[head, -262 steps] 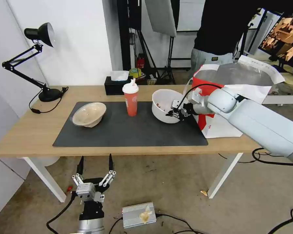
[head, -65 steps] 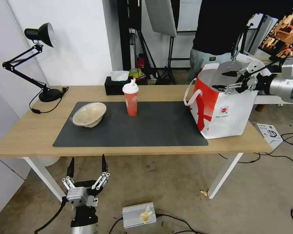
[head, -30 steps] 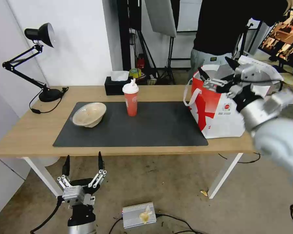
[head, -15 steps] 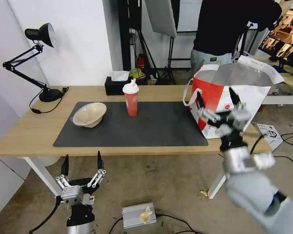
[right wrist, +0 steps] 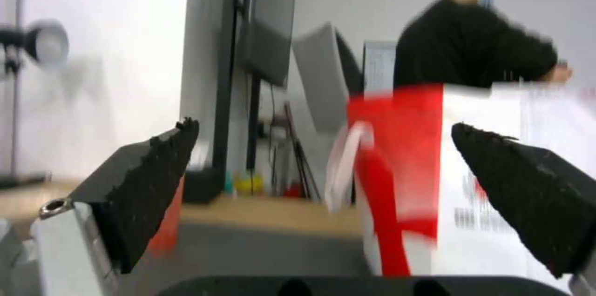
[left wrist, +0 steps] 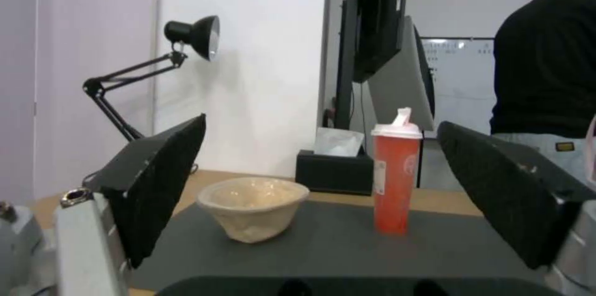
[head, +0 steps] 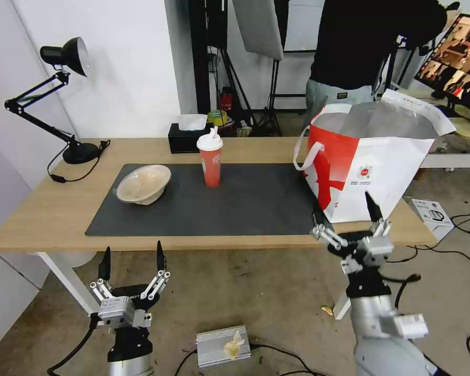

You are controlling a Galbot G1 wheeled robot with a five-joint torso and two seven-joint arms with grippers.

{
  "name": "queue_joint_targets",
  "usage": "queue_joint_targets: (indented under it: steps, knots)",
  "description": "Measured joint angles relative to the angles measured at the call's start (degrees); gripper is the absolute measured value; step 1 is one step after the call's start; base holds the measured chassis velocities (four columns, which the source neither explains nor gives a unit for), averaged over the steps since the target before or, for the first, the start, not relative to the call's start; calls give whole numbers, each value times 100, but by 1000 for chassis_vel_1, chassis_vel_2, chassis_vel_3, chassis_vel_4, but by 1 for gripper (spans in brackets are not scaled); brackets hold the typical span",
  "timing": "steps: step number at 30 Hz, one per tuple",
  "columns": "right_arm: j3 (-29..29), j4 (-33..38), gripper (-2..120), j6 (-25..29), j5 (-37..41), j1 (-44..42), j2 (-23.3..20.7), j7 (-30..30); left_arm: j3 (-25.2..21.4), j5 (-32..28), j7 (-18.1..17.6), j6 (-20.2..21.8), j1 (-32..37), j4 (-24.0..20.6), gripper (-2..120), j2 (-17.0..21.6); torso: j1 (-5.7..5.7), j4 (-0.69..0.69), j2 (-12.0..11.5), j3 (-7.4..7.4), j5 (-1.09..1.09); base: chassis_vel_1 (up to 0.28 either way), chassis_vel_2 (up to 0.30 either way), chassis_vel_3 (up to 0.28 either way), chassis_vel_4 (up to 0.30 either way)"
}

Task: Pick up the trash from the table and place it into the takeout bag.

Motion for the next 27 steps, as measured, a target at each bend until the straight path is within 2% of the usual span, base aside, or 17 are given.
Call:
queue_joint_targets:
  steps: [10,27]
  knots:
    - [-270,-39,100,-491,-141,-446,-51,73,-5,-30,0,0,-38,54,100,1,0,1,-1,0,0,0,0,0,0]
    - [-654,-205,100,-575,-423,-563,30,81,-4,-38,0,-2,-46,77,100,2,0,1,-1,1,0,0,0,0,0]
